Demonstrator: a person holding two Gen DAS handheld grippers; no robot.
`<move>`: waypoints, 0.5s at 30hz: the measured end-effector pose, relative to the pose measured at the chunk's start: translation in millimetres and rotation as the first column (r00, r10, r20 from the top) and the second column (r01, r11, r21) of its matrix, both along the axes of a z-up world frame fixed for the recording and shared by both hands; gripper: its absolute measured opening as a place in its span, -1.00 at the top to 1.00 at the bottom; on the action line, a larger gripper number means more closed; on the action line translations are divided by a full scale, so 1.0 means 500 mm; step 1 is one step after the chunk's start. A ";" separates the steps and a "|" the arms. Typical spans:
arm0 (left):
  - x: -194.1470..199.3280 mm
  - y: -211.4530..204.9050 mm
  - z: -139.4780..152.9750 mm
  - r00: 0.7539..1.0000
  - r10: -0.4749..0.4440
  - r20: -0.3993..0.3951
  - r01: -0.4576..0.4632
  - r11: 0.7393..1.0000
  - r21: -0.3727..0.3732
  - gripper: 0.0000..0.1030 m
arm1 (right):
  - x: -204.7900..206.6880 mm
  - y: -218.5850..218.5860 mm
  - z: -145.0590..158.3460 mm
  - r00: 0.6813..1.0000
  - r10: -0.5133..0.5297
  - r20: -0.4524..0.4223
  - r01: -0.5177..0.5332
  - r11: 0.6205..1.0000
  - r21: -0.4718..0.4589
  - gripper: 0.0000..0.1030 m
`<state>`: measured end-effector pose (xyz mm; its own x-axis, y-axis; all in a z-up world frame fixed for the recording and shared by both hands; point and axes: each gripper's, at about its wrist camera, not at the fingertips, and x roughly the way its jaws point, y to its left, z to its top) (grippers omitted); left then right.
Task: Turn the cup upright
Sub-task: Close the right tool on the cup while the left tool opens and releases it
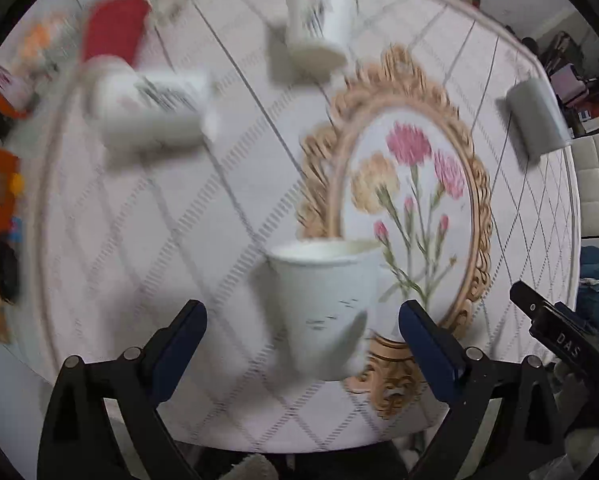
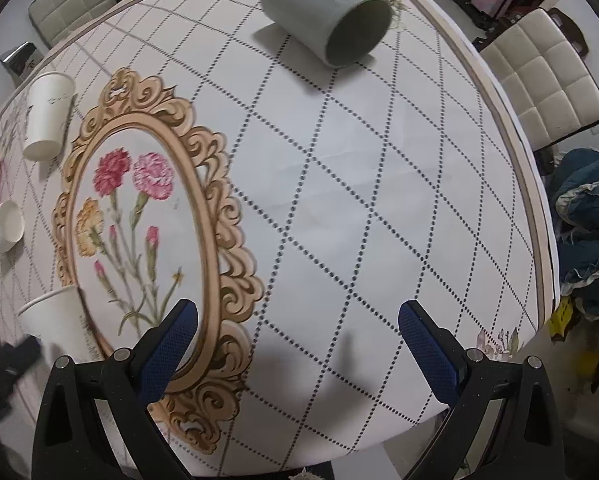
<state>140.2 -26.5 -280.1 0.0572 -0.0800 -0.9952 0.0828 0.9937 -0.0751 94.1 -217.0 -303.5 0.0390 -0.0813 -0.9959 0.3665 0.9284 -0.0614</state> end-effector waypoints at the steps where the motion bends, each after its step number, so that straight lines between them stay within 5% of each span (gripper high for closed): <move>1: 0.001 0.015 0.022 0.999 -0.006 0.041 0.005 1.000 0.020 -0.91 | -0.001 0.007 0.005 1.000 0.009 0.002 -0.009 1.000 0.009 -0.97; 8: -0.031 0.164 0.064 0.980 0.014 0.199 -0.044 0.987 0.151 -0.98 | 0.008 0.120 0.043 0.991 0.132 0.012 -0.133 0.986 0.103 -0.97; 15: -0.069 0.255 0.015 0.975 0.114 0.189 -0.145 0.976 0.162 -1.00 | 0.028 0.284 0.055 0.950 0.311 0.021 -0.311 0.941 0.132 -0.97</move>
